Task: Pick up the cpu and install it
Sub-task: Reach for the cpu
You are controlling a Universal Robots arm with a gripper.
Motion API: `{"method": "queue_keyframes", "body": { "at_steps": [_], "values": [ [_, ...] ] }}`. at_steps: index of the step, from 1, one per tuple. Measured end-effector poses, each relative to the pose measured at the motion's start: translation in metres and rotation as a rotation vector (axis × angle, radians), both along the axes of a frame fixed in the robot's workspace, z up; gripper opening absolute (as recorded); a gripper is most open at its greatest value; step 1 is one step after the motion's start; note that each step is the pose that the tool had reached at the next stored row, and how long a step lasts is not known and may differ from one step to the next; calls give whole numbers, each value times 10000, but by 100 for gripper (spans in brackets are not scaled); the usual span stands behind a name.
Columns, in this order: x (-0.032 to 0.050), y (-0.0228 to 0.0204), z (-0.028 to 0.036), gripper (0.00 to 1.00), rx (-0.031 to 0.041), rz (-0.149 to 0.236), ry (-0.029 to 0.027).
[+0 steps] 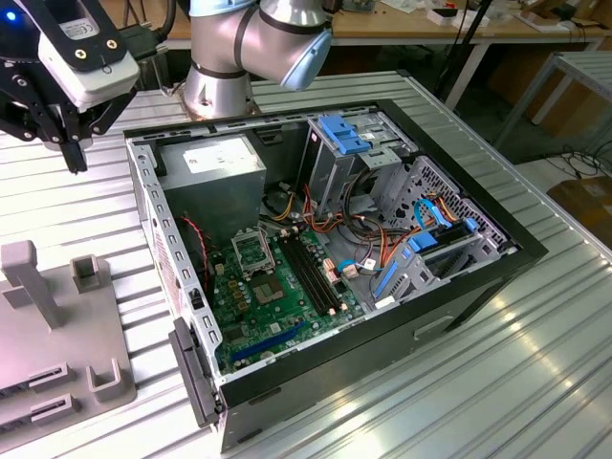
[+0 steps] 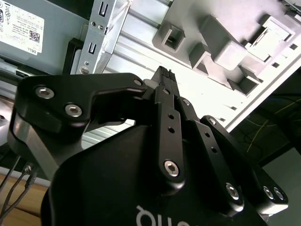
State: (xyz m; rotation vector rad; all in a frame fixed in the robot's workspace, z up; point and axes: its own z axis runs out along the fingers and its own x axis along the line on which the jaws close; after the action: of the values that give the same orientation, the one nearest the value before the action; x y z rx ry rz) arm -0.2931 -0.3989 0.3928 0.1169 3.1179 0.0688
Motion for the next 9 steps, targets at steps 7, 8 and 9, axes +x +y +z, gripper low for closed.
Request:
{"method": "queue_keyframes", "body": {
  "at_steps": [7, 8, 9],
  "values": [
    [-105, 0, 0, 11, 0, 0, -1],
    [-126, 0, 0, 11, 0, -1, 1],
    [-143, 0, 0, 11, 5, 0, 2]
  ]
}}
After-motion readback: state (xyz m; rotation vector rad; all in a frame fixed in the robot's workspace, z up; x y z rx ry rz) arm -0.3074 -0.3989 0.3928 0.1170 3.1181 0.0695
